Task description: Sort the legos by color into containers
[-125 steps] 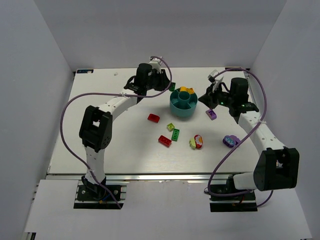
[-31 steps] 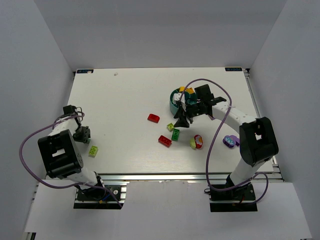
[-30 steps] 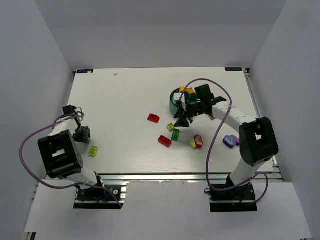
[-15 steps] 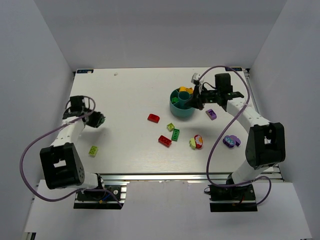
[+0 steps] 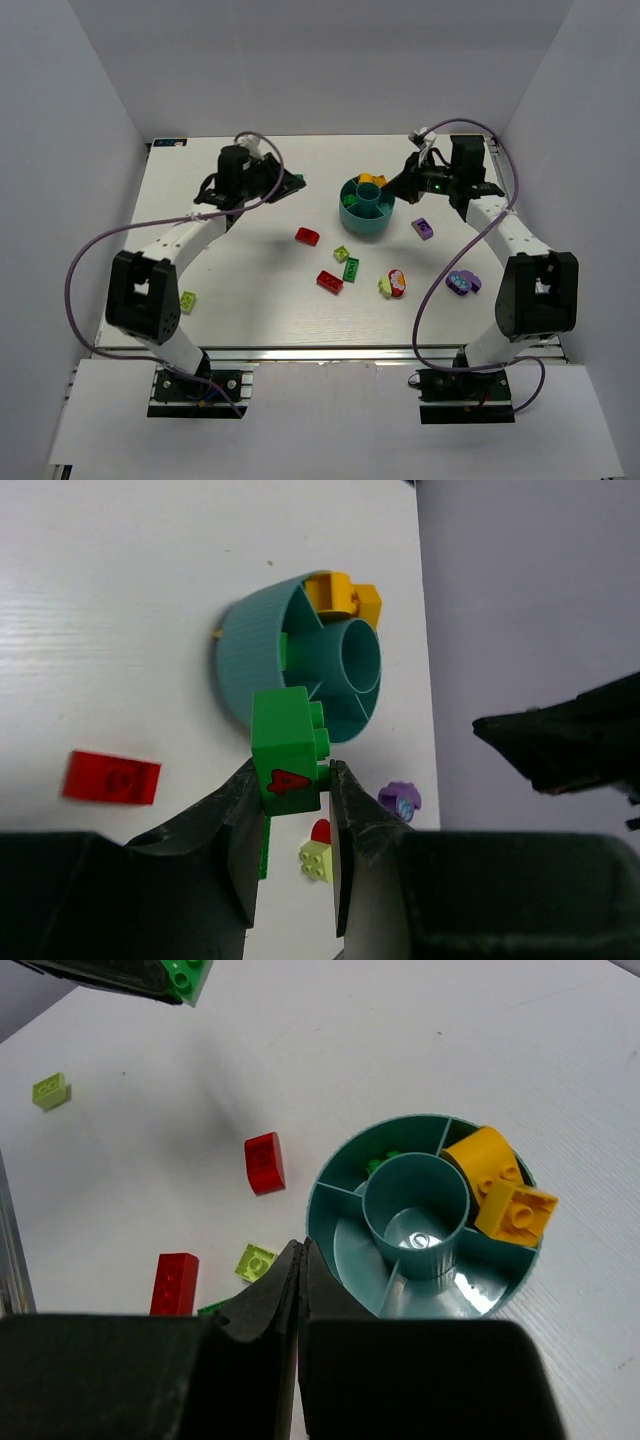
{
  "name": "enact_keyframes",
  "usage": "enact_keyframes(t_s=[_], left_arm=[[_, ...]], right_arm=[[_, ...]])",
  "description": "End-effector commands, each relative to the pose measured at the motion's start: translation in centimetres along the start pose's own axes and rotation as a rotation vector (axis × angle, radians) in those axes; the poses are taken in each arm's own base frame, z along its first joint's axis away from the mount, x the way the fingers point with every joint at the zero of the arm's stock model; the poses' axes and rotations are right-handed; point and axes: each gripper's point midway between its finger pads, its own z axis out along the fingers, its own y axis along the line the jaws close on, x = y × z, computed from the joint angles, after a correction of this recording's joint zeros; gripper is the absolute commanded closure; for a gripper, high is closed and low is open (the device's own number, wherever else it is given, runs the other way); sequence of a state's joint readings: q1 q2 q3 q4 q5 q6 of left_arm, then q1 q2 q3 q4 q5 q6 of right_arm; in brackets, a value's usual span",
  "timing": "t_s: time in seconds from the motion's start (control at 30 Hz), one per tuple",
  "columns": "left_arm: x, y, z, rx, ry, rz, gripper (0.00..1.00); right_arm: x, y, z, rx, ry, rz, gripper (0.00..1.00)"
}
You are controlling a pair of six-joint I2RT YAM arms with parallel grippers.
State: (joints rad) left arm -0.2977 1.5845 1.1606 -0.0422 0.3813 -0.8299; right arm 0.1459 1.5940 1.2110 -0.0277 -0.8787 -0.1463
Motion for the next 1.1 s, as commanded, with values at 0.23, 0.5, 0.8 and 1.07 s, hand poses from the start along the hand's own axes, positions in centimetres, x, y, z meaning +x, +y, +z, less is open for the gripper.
enact_keyframes(t_s=[0.23,0.5,0.8,1.07], left_arm=[[2.2,-5.7,8.0,0.149,0.121,0.255,0.94],[4.5,-5.9,11.0,0.104,0.200,0.312,0.87],[4.7,-5.1,13.4,0.037,0.214,0.324,0.76],[4.9,-3.7,14.4,-0.011,0.223,0.330,0.68]], right_arm=[[-0.7,0.4,-1.7,0.042,-0.034,-0.004,1.00],[-0.1,0.4,-2.1,0.056,-0.028,-0.007,0.97],[0.5,0.5,-2.1,0.039,-0.010,0.011,0.96],[0.7,0.7,-2.3,0.036,-0.009,0.014,0.95]])
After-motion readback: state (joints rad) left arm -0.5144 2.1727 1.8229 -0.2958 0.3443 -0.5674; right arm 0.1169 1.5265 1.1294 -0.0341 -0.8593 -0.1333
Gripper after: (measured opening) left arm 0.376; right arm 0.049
